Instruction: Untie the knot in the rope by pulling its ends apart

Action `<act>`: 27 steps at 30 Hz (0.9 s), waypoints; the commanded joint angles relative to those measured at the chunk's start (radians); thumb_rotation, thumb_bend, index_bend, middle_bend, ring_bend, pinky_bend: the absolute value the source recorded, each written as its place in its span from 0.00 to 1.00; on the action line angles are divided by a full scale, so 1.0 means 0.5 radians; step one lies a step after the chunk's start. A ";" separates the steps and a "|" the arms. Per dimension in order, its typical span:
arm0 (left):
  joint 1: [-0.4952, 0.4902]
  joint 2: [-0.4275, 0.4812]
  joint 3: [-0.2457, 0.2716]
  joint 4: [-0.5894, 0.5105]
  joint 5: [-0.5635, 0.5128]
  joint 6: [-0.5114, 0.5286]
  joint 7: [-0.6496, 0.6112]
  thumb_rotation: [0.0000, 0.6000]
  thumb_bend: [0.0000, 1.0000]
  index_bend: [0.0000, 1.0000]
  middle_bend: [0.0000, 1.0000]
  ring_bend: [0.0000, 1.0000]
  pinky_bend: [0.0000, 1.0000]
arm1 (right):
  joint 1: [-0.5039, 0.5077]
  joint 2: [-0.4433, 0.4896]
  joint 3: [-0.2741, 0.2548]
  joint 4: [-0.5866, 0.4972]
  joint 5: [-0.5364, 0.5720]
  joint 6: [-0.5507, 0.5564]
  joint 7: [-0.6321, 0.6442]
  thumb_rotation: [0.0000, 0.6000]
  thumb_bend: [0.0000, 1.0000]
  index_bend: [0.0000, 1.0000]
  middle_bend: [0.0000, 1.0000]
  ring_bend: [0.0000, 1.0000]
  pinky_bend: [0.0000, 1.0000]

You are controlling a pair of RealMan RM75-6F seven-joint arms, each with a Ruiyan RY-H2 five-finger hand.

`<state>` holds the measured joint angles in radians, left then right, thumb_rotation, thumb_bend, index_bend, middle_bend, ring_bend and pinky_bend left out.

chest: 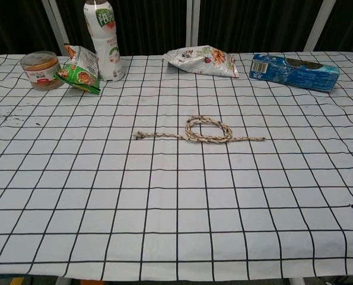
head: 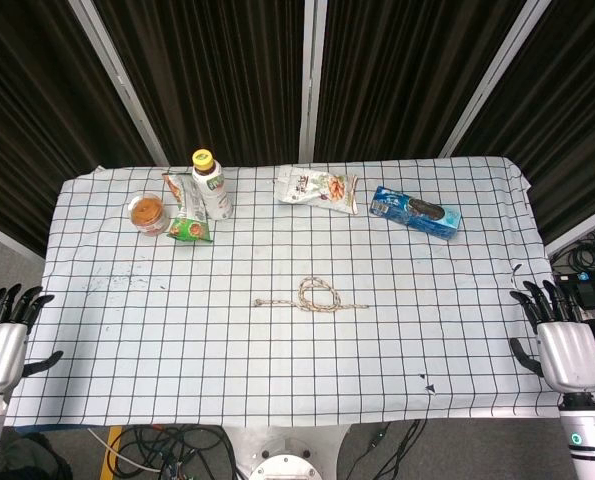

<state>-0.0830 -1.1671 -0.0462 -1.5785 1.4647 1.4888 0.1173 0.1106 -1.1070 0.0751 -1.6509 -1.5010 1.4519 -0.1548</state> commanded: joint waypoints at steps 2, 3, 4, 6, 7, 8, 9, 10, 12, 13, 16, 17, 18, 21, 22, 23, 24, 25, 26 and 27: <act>-0.001 -0.008 -0.006 0.003 0.001 0.006 -0.001 1.00 0.03 0.20 0.11 0.00 0.00 | 0.008 -0.005 -0.002 -0.001 0.007 -0.017 -0.008 1.00 0.26 0.18 0.11 0.00 0.00; -0.002 -0.010 -0.007 0.005 0.001 0.008 0.000 1.00 0.03 0.20 0.11 0.00 0.00 | 0.011 -0.007 -0.004 -0.001 0.008 -0.023 -0.007 1.00 0.26 0.18 0.11 0.00 0.00; -0.003 -0.013 -0.007 0.007 0.002 0.006 0.004 1.00 0.03 0.20 0.11 0.00 0.00 | 0.017 -0.008 -0.005 -0.001 0.008 -0.034 -0.006 1.00 0.26 0.18 0.11 0.00 0.00; -0.008 -0.014 -0.006 0.010 0.003 -0.003 0.011 1.00 0.03 0.20 0.11 0.00 0.00 | 0.037 -0.011 -0.006 0.001 0.005 -0.066 -0.001 1.00 0.26 0.18 0.11 0.00 0.00; -0.011 -0.014 -0.007 0.011 0.003 -0.006 0.010 1.00 0.03 0.20 0.11 0.00 0.00 | 0.053 -0.012 -0.006 0.000 0.003 -0.092 0.001 1.00 0.27 0.18 0.11 0.00 0.00; -0.014 -0.015 -0.010 0.012 0.004 -0.008 0.008 1.00 0.03 0.20 0.11 0.00 0.00 | 0.076 -0.012 -0.006 -0.003 -0.001 -0.127 0.000 1.00 0.29 0.17 0.11 0.00 0.00; -0.019 -0.016 -0.014 0.014 0.005 -0.010 0.006 1.00 0.03 0.20 0.11 0.00 0.00 | 0.117 -0.012 -0.004 -0.008 -0.005 -0.190 -0.002 1.00 0.31 0.17 0.11 0.00 0.00; -0.023 -0.016 -0.016 0.016 0.008 -0.012 0.004 1.00 0.03 0.20 0.11 0.00 0.00 | 0.155 -0.014 0.002 -0.011 -0.006 -0.245 -0.004 1.00 0.34 0.17 0.12 0.00 0.00; -0.034 -0.016 -0.021 0.019 0.017 -0.016 0.000 1.00 0.03 0.20 0.11 0.00 0.00 | 0.262 -0.029 0.029 -0.018 0.022 -0.402 -0.030 1.00 0.36 0.18 0.13 0.00 0.00; -0.038 -0.016 -0.022 0.020 0.023 -0.017 -0.002 1.00 0.03 0.20 0.11 0.00 0.00 | 0.314 -0.042 0.046 -0.017 0.041 -0.474 -0.052 1.00 0.36 0.19 0.13 0.00 0.00; -0.047 -0.023 -0.021 0.024 0.042 -0.016 -0.013 1.00 0.03 0.20 0.11 0.00 0.00 | 0.499 -0.133 0.119 0.038 0.147 -0.727 -0.091 1.00 0.36 0.28 0.14 0.00 0.00; -0.049 -0.026 -0.017 0.026 0.048 -0.019 -0.016 1.00 0.03 0.20 0.11 0.00 0.00 | 0.553 -0.173 0.141 0.070 0.186 -0.799 -0.090 1.00 0.36 0.31 0.14 0.00 0.00; -0.050 -0.029 -0.013 0.027 0.051 -0.023 -0.018 1.00 0.03 0.20 0.11 0.00 0.00 | 0.604 -0.216 0.161 0.106 0.225 -0.865 -0.092 1.00 0.36 0.32 0.14 0.00 0.00; -0.051 -0.035 -0.004 0.032 0.055 -0.031 -0.024 1.00 0.03 0.20 0.11 0.00 0.00 | 0.765 -0.394 0.210 0.258 0.331 -1.047 -0.122 1.00 0.35 0.34 0.14 0.00 0.00; -0.051 -0.035 -0.003 0.034 0.055 -0.032 -0.026 1.00 0.03 0.20 0.11 0.00 0.00 | 0.802 -0.444 0.219 0.299 0.352 -1.084 -0.130 1.00 0.34 0.35 0.14 0.00 0.00; -0.051 -0.034 -0.003 0.036 0.054 -0.033 -0.029 1.00 0.03 0.20 0.11 0.00 0.00 | 0.837 -0.492 0.226 0.340 0.372 -1.116 -0.139 1.00 0.33 0.36 0.14 0.00 0.00; -0.052 -0.033 -0.003 0.037 0.054 -0.033 -0.033 1.00 0.03 0.20 0.11 0.00 0.00 | 0.880 -0.556 0.235 0.395 0.401 -1.150 -0.159 1.00 0.32 0.37 0.14 0.00 0.00; -0.052 -0.032 -0.002 0.039 0.055 -0.034 -0.035 1.00 0.03 0.20 0.11 0.00 0.00 | 0.909 -0.601 0.242 0.434 0.425 -1.174 -0.175 1.00 0.31 0.37 0.14 0.00 0.00; -0.053 -0.032 -0.002 0.040 0.055 -0.035 -0.037 1.00 0.03 0.20 0.11 0.00 0.00 | 0.936 -0.645 0.249 0.469 0.451 -1.195 -0.189 1.00 0.30 0.38 0.14 0.00 0.00; -0.053 -0.032 -0.001 0.041 0.055 -0.036 -0.041 1.00 0.03 0.20 0.11 0.00 0.00 | 0.969 -0.700 0.259 0.510 0.485 -1.217 -0.206 1.00 0.29 0.38 0.14 0.00 0.00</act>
<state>-0.1093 -1.1832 -0.0469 -1.5582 1.4922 1.4713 0.0973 0.5563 -1.3965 0.1837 -1.4482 -1.3041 0.8862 -0.2315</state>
